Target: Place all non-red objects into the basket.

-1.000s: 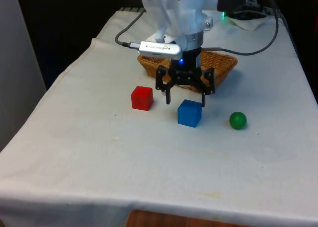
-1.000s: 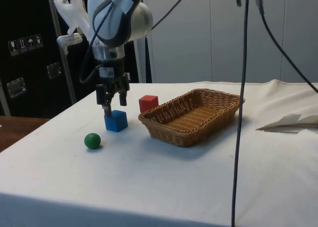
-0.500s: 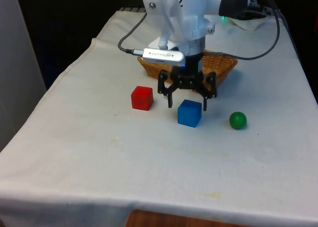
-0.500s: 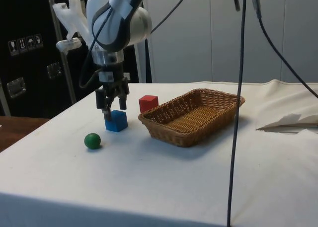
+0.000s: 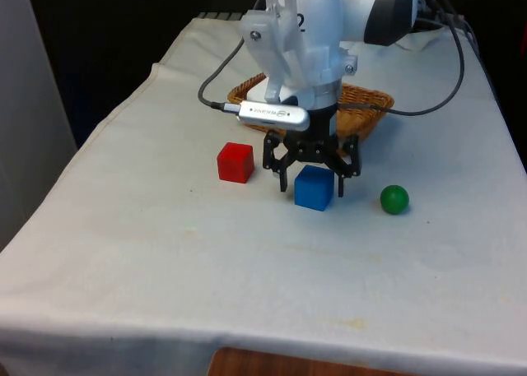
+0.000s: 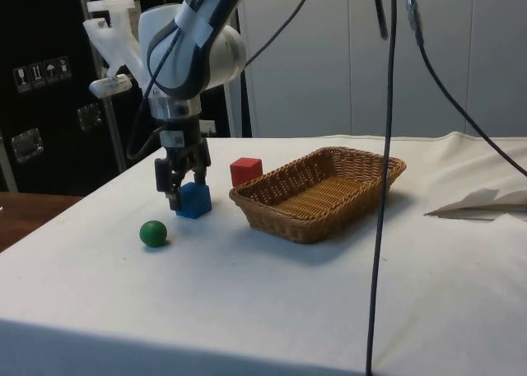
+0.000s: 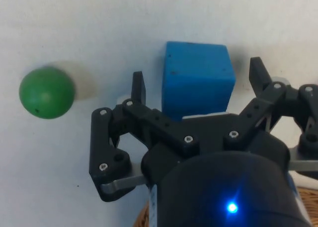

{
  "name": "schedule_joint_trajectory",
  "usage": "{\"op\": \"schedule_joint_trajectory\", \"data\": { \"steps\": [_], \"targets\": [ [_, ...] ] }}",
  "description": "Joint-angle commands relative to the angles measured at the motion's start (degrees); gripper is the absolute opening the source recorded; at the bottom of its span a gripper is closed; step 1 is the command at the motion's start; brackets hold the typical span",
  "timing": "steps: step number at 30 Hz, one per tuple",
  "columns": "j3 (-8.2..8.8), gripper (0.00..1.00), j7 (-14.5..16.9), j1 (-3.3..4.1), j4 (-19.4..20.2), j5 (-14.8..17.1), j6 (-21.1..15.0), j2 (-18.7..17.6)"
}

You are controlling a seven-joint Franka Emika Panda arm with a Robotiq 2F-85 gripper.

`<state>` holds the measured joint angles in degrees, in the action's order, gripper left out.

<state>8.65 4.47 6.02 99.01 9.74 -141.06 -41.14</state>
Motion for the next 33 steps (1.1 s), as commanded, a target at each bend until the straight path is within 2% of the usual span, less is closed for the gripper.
{"op": "schedule_joint_trajectory", "data": {
  "steps": [1,11,12,14,15,17,18,19,20,28,29,33],
  "targets": [
    [0.0,1.0,0.0,0.0,0.0,0.0,0.1,0.0],
    [0.06,0.98,0.3,-0.17,0.0,0.2,0.1,0.1],
    [0.06,0.91,0.3,-0.17,0.0,0.2,0.1,0.1],
    [0.06,0.7,0.3,-0.23,0.0,0.2,0.1,0.1],
    [0.11,0.47,0.4,-0.23,0.0,0.2,0.1,0.1],
    [0.11,0.24,0.4,-0.23,0.0,0.2,0.1,0.1],
    [0.29,0.14,0.2,-0.06,0.0,0.0,0.1,0.0],
    [0.11,0.14,0.4,-0.23,0.0,0.2,0.1,0.1],
    [0.11,0.05,0.4,-0.23,0.0,0.2,0.1,0.1],
    [0.34,0.05,0.2,-0.06,0.0,0.0,0.1,0.1],
    [0.23,0.05,0.4,-0.23,0.2,0.2,0.4,0.5],
    [0.57,0.05,0.2,0.11,1.1,-0.2,1.7,2.9]
  ]
}}
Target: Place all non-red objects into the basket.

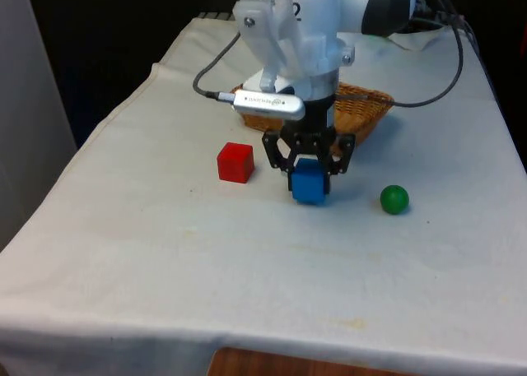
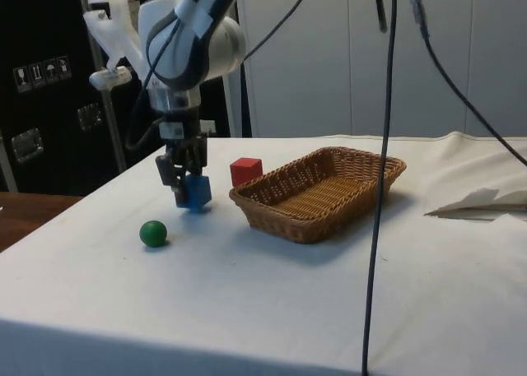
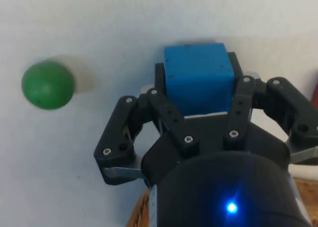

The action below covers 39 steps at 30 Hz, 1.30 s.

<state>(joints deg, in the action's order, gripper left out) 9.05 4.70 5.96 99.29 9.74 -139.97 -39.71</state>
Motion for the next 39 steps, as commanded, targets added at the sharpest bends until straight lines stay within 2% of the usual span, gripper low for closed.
{"op": "schedule_joint_trajectory", "data": {
  "steps": [1,3,4,9,12,13,15,19,20,24,32,39],
  "targets": [
    [0.23,0.05,-0.1,0.17,1.0,-0.2,0.9,1.8],
    [0.11,0.05,0.1,0.0,0.5,-0.1,0.8,1.2],
    [0.34,0.05,-0.1,0.23,1.6,-0.3,1.3,2.8],
    [0.46,0.05,-0.1,0.29,3.8,-0.5,2.0,6.1],
    [0.57,0.05,-0.1,0.34,4.8,-0.6,2.3,7.7],
    [0.34,0.05,0.1,0.11,4.3,-0.2,2.1,6.9],
    [0.63,0.05,-0.1,0.4,5.4,-0.6,2.6,8.7],
    [0.69,0.05,-0.1,0.34,6.4,-0.7,3.3,11.1],
    [0.46,0.05,0.1,0.17,6.1,-0.4,3.2,10.5],
    [0.74,0.05,-0.1,0.34,7.0,-0.8,4.0,13.0],
    [0.69,0.05,0.1,0.29,8.0,-0.7,4.4,15.0],
    [0.57,0.05,0.3,0.17,8.1,-0.5,4.5,15.1]
  ]
}}
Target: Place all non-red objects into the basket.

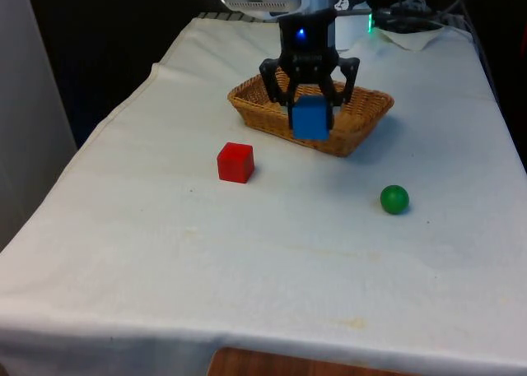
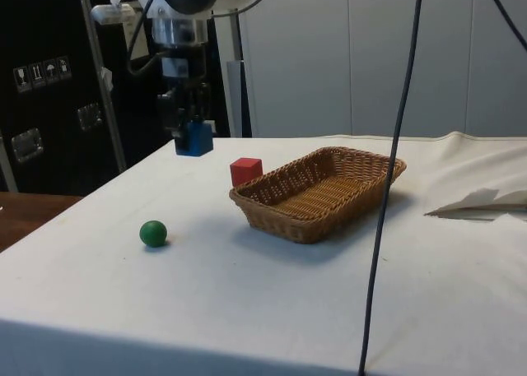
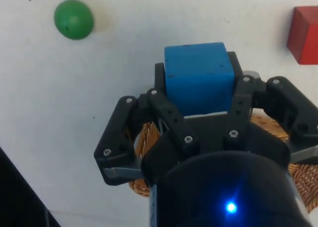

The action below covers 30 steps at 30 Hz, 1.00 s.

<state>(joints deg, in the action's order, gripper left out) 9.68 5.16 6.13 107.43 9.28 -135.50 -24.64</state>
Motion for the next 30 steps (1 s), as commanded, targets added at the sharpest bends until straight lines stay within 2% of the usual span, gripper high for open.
{"op": "schedule_joint_trajectory", "data": {
  "steps": [1,5,8,9,10,15,16,22,30],
  "targets": [
    [-0.06,0.05,0.5,-0.11,0.5,0.1,-0.3,0.4],
    [-0.06,0.05,0.6,-0.11,1.2,0.2,-0.5,0.9],
    [0.17,0.05,0.7,0.06,2.9,-0.1,-0.7,2.6],
    [0.06,0.05,0.6,-0.06,1.8,0.0,-0.1,1.5],
    [0.17,0.05,0.8,0.0,3.4,-0.1,-0.8,3.1],
    [0.57,0.05,1.4,0.0,6.9,-0.2,-1.5,6.3],
    [0.52,0.05,1.4,-0.06,6.2,0.0,-0.7,5.7],
    [0.97,0.05,2.3,-0.06,10.9,-0.2,-2.2,10.0],
    [1.55,0.05,3.4,-0.06,14.7,-0.1,-2.8,13.6]
  ]
}}
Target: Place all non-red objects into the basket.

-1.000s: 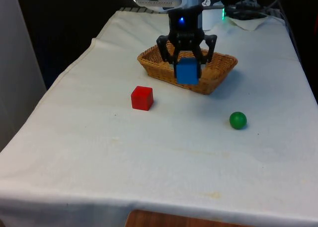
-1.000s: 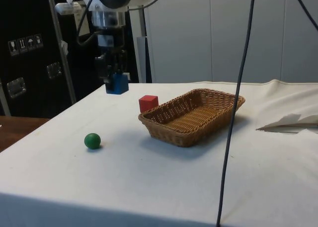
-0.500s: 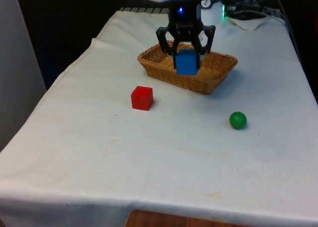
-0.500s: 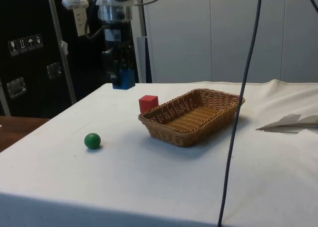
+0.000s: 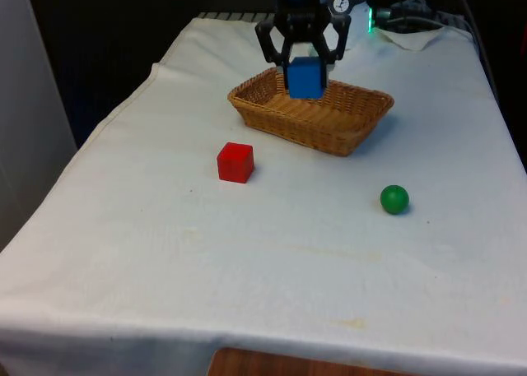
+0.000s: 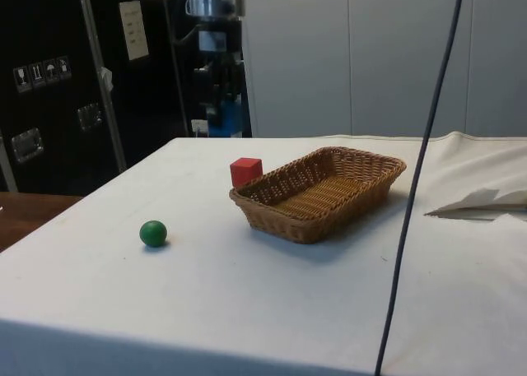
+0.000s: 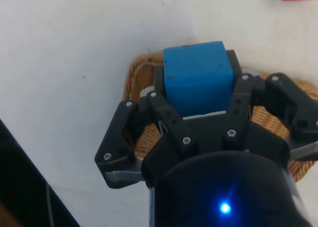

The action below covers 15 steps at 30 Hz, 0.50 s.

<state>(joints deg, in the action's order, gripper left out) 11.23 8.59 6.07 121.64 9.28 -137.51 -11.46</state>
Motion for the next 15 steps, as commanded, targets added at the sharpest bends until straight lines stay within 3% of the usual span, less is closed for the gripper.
{"op": "schedule_joint_trajectory", "data": {
  "steps": [1,6,14,15],
  "targets": [
    [0.17,0.05,0.4,0.0,1.6,-0.1,-1.0,1.4],
    [0.52,0.05,0.9,0.0,3.0,0.0,-0.7,2.6],
    [1.6,0.05,2.9,-0.06,8.5,-0.3,-2.2,7.0],
    [1.55,0.05,2.9,0.0,7.7,0.0,-1.4,6.4]
  ]
}}
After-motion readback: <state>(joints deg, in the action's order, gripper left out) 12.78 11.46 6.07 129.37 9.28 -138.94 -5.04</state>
